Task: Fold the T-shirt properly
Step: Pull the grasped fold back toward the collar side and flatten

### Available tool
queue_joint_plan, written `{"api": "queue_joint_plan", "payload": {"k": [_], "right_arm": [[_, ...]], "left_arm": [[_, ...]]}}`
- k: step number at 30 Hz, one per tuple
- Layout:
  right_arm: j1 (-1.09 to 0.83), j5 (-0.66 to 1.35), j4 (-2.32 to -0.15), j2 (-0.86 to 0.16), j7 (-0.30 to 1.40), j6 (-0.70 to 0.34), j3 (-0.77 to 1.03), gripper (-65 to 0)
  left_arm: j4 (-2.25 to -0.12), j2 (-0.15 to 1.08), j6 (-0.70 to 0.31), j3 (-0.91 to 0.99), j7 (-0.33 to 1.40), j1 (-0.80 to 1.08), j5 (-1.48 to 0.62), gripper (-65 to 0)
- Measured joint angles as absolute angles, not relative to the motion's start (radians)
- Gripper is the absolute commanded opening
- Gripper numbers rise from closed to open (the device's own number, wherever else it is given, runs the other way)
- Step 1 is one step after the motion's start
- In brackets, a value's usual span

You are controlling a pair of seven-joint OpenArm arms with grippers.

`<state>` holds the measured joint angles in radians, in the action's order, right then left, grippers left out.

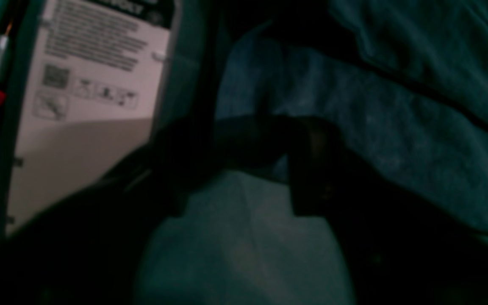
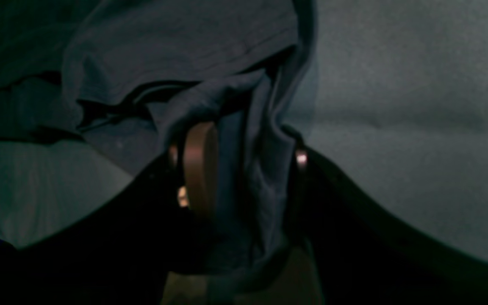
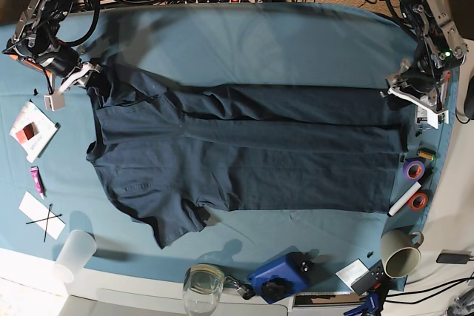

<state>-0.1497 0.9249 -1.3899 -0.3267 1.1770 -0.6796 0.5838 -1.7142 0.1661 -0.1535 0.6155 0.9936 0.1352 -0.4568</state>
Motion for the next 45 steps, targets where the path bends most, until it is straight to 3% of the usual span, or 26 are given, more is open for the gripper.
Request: {"api": "queue_joint_plan", "payload": {"k": [3,8,24,29,45], "right_arm": [[-0.15,0.904,-1.389,-0.327,1.176,-0.674,0.584,-65.0],[-0.15,0.902,-1.389,-0.327,1.178,-0.682,0.584,-65.0],[-0.161,0.947,-1.454,-0.321,1.379,-0.697,0.756,-65.0],[-0.172,1.023,-1.454,-0.337,1.41,-0.696,0.792,-65.0],[-0.297,1.141,-1.454,-0.421,1.413,-0.697,0.792,-65.0]], "left_arm": [[-1.714,0.166,-0.154,0.616,0.994,0.135,-0.469,-65.0],[-1.714,0.167,-0.208,0.616,0.99,0.136,-0.486,-65.0],[-1.715,0.168,-0.207,0.672,1.062,0.139,-0.504,-65.0],[-1.716,0.207,-0.21,0.683,1.061,0.222,-0.6,-65.0],[-1.853,0.22,-0.214,0.681,1.093,0.378,-0.605,-65.0]]}}
